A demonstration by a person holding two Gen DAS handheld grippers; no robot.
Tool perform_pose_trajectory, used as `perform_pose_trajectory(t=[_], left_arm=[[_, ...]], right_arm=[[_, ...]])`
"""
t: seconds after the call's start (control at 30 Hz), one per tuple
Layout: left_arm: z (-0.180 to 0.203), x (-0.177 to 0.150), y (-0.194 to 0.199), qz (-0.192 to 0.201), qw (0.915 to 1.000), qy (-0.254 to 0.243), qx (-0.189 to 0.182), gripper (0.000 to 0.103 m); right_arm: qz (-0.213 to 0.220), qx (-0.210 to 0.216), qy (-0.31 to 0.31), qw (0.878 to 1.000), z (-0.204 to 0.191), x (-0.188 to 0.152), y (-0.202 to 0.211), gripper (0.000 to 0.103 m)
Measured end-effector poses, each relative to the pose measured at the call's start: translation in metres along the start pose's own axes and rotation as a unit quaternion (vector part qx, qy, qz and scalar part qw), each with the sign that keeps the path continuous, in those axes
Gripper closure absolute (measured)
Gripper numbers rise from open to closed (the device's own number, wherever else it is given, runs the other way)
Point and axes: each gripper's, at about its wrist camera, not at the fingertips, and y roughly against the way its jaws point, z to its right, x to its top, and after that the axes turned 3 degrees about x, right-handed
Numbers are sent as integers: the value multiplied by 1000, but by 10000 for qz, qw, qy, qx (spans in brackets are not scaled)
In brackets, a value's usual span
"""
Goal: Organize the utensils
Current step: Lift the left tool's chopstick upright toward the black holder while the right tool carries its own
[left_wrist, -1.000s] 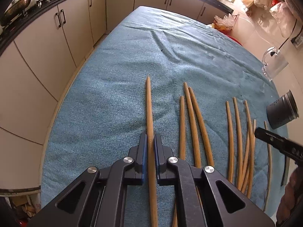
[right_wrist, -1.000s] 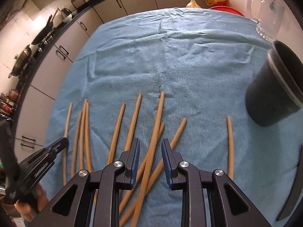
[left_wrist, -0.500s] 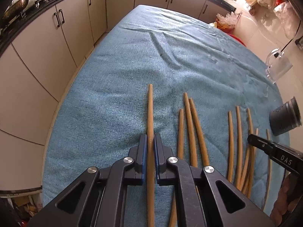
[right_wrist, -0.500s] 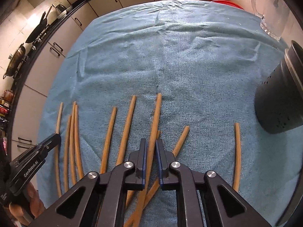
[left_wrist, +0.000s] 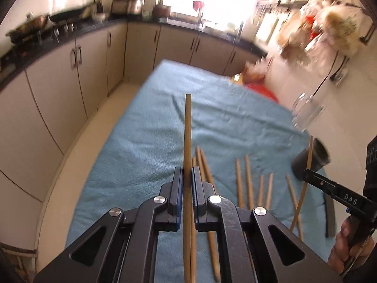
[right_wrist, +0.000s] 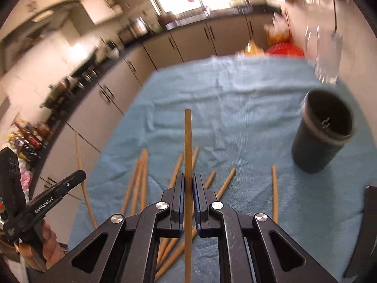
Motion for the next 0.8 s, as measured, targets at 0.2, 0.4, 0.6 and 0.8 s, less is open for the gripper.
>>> perform_pose_trajectory(t=[0.2,0.4,0.6,0.8], left_arm=[[21,-16,50,555,9983,-156,5,96],[35,-20,69,670,9973,-281,-140,96],[48,-18,76,707,9966,-363,-204,96],[55,-13,82,765,9959,-410,-245,96]], right_arm=[[800,-29,290,9964,-10,-25,50,95],[1145,29,370,9927,-14,-38,72,95],[1312,60,189,9912,-2,-42,89,95],[1441,98,121,9894,2,-40,102,95]])
